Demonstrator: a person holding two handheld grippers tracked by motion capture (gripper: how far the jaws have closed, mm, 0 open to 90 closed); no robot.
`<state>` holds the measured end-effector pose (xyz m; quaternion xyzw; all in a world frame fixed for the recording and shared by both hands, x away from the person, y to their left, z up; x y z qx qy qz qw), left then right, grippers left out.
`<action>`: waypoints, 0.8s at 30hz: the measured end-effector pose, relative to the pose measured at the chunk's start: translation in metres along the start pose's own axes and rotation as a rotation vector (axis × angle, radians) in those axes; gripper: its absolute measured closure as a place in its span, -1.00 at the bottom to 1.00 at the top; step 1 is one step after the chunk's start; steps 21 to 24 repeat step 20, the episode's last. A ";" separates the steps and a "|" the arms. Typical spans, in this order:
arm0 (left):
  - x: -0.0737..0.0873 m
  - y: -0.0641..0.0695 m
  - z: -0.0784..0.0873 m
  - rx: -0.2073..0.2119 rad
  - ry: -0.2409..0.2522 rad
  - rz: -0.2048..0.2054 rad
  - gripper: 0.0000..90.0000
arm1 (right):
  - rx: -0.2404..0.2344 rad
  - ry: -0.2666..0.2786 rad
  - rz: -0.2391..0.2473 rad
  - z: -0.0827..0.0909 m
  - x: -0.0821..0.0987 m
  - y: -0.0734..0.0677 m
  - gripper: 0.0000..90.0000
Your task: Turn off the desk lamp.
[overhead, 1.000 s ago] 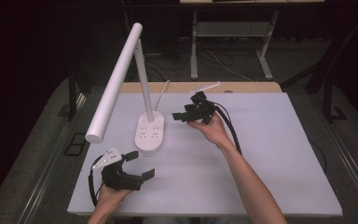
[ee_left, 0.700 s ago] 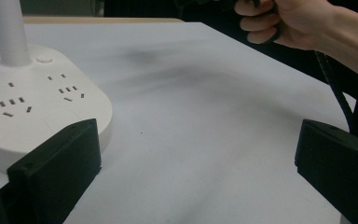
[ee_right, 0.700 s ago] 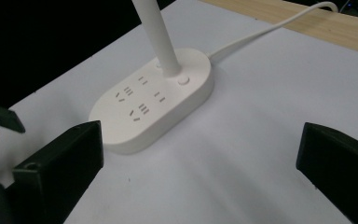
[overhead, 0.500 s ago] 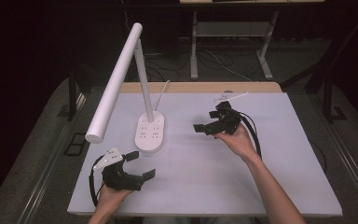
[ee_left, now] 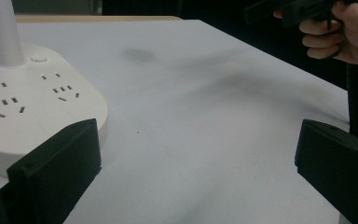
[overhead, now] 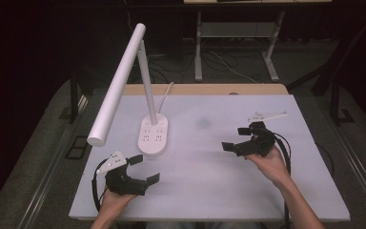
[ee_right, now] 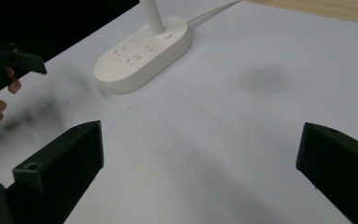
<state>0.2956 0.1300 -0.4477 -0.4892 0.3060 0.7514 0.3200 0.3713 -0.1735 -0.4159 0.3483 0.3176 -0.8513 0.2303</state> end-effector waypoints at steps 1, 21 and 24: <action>0.000 0.000 0.000 0.000 -0.001 0.000 -1.00 | 0.003 -0.001 -0.002 0.004 0.004 0.001 -0.98; 0.001 0.000 0.000 -0.002 -0.006 -0.004 -1.00 | 0.043 0.061 -0.109 0.057 0.075 0.018 -0.98; 0.001 0.000 0.000 -0.002 -0.006 -0.004 -1.00 | 0.043 0.061 -0.109 0.057 0.075 0.018 -0.98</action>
Point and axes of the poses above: each handheld gripper's, and its own axes: z roughly backward along the jaws, x roughly out of its underside, y roughly to its right, the point moved 8 cm from there along -z, roughly forward along the jaws, and after that the axes turned 7 degrees about -z, right-handed, at the moved point
